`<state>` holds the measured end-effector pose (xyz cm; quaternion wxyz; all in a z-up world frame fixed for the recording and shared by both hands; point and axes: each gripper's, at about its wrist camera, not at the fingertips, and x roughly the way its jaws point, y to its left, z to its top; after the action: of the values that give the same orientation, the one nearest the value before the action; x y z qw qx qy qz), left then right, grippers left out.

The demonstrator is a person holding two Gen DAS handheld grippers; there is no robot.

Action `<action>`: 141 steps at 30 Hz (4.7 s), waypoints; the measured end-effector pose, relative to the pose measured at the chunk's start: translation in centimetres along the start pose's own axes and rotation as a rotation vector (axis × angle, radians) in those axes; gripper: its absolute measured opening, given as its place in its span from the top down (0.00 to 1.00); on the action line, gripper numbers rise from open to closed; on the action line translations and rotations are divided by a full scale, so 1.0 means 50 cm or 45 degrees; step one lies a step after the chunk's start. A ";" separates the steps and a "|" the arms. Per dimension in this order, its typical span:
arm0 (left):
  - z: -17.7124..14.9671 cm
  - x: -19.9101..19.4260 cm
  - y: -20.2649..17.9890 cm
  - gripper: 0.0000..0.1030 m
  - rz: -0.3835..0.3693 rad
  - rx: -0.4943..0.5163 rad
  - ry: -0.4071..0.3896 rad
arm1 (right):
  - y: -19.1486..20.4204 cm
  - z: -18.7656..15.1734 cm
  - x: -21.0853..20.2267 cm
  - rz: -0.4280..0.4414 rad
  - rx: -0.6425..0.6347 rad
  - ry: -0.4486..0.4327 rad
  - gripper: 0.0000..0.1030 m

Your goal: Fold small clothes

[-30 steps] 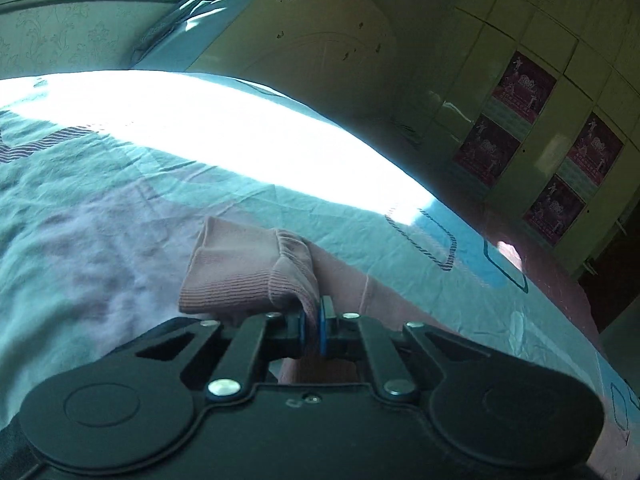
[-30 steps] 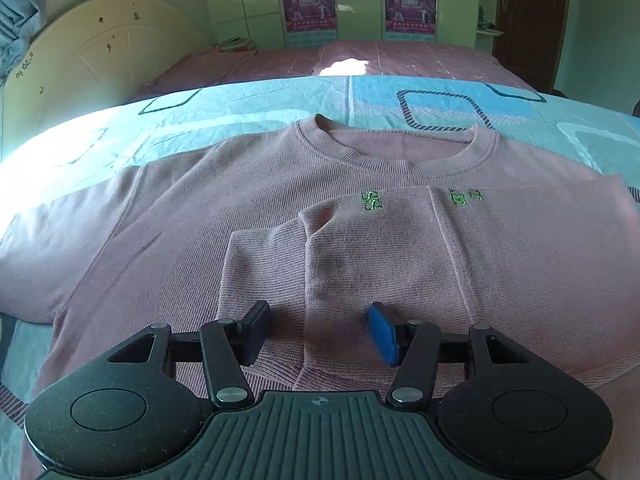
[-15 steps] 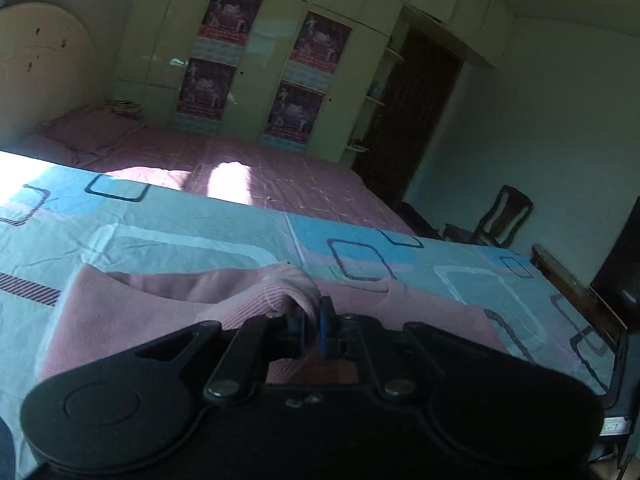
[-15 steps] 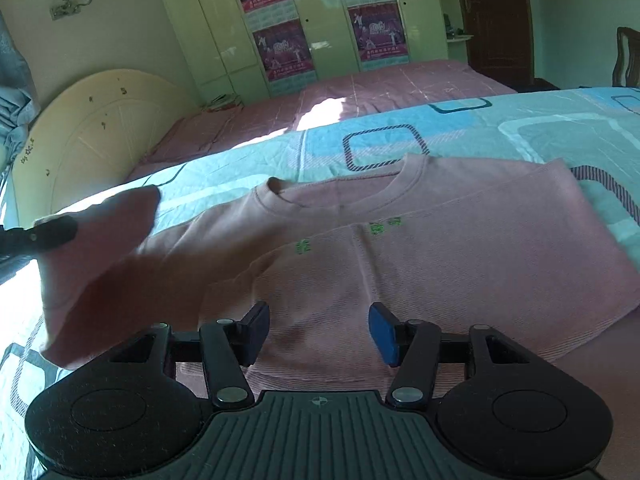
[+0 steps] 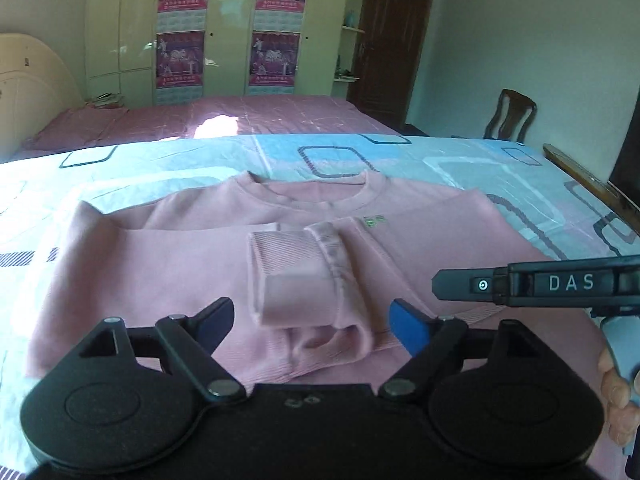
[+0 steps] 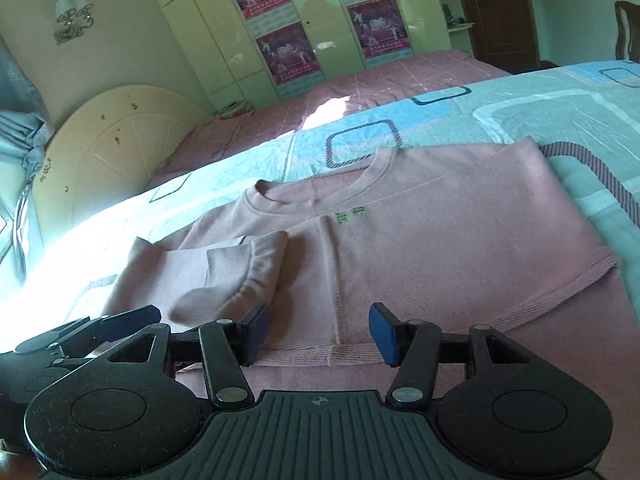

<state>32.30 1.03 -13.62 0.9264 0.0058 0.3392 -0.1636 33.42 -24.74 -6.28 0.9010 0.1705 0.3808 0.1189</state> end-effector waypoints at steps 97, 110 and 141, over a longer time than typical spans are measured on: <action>0.097 0.118 0.228 0.54 0.438 -0.295 -0.105 | -0.125 0.114 0.097 -0.182 -0.117 -0.069 0.73; 0.008 0.099 0.168 0.49 0.281 -0.235 0.061 | -0.117 0.052 0.122 -0.250 -0.230 0.102 0.73; -0.013 0.053 -0.013 0.36 0.132 -0.135 0.145 | -0.049 -0.036 0.038 -0.072 -0.314 0.158 0.72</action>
<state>33.58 -0.27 -15.71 0.9118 -0.0165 0.3987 -0.0965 33.62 -25.93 -9.64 0.8928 0.0399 0.4229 0.1497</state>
